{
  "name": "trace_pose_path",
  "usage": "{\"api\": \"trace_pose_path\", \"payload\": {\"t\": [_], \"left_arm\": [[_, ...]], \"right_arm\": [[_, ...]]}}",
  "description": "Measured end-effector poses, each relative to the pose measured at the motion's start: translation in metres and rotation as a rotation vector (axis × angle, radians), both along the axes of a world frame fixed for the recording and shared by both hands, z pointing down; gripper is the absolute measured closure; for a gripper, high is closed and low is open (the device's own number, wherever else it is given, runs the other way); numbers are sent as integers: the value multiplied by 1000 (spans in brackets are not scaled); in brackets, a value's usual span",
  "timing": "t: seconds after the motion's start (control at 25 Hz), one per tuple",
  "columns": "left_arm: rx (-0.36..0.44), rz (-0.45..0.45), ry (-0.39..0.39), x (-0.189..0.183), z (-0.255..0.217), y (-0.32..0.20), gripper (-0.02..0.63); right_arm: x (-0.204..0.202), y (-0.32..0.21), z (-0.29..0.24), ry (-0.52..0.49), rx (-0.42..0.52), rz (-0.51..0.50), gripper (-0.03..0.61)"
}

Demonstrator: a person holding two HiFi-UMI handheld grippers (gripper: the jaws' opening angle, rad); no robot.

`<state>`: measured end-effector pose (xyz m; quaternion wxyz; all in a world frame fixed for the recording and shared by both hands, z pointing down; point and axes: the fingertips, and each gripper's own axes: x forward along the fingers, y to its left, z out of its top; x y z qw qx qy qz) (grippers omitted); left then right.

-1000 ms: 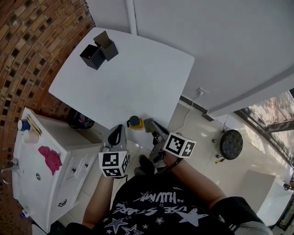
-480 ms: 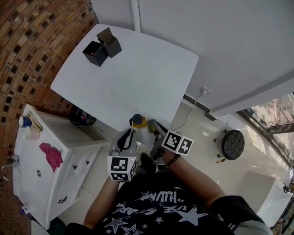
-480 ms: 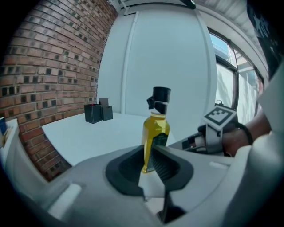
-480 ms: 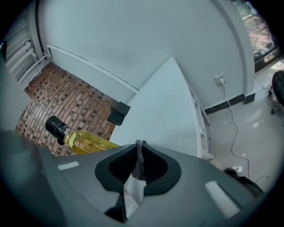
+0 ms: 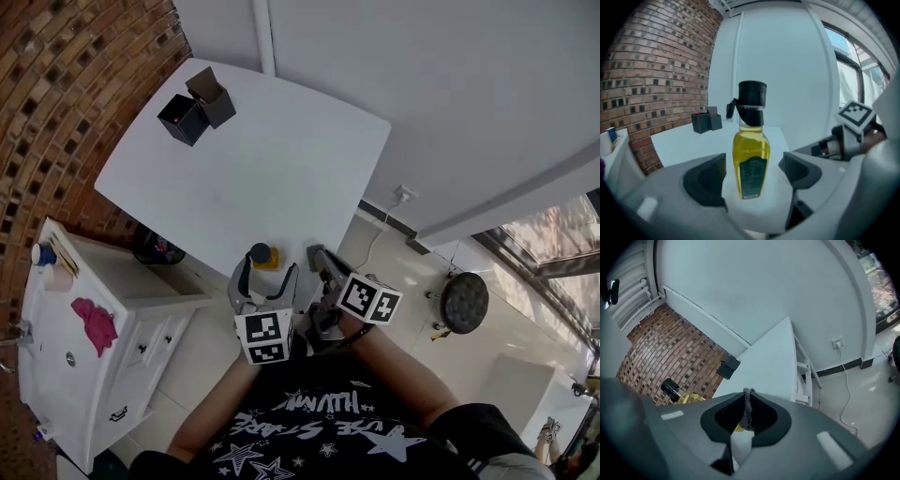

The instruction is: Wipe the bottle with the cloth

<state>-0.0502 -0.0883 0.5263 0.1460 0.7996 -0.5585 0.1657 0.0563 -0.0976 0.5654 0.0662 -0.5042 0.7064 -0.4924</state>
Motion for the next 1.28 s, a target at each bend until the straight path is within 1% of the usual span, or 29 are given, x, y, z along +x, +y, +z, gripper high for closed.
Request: {"api": "trace_pose_path", "payload": {"t": [0.08,0.12,0.16,0.24,0.28,0.32,0.4,0.44,0.52,0.6,0.68,0.76,0.88,0.96,1.04,1.12,1.28], "left_arm": [[42,-60,-26,-5,-6,-11,239],[48,-77,-45,-6,-7,-15,239],[42,-83,-64,-6,-5,-17,241],[7,-77,-94,-4,3,-19,242],[-11,-73,-105,-3,6,-18,247],[-21,-71,-116,-3,8,-17,265],[-27,-66,-130,-3,10,-15,333],[-27,-62,-133,-3,10,-15,348],[-30,-43,-130,-1,10,-14,354],[-32,-5,-123,1,10,-14,356],[-20,51,-107,3,9,-12,359],[8,128,-86,5,8,-10,360],[50,284,-54,9,6,-8,360],[73,404,-30,13,5,-6,360],[84,508,-15,15,5,-4,360],[83,586,-6,17,4,-3,360],[79,714,7,19,4,0,362]], "right_arm": [[4,-1,-1,5,6,-12,543],[5,-3,-3,11,15,-23,543],[5,-5,-7,21,32,-40,543],[2,-12,-22,49,98,-96,543],[-2,-17,-32,60,142,-139,543],[-7,-21,-42,65,187,-188,543],[-18,-28,-63,56,262,-296,543],[-24,-31,-73,47,292,-347,543],[-33,-36,-88,38,342,-436,543],[-42,-39,-100,35,383,-517,543],[-51,-38,-110,15,409,-591,543],[-60,-36,-116,-16,418,-656,543],[-69,-29,-116,-41,407,-733,543],[-72,-24,-113,-45,396,-763,543],[-74,-21,-109,-52,379,-767,543],[-74,-20,-108,-70,360,-747,543],[-73,-20,-105,-114,320,-656,543]]}}
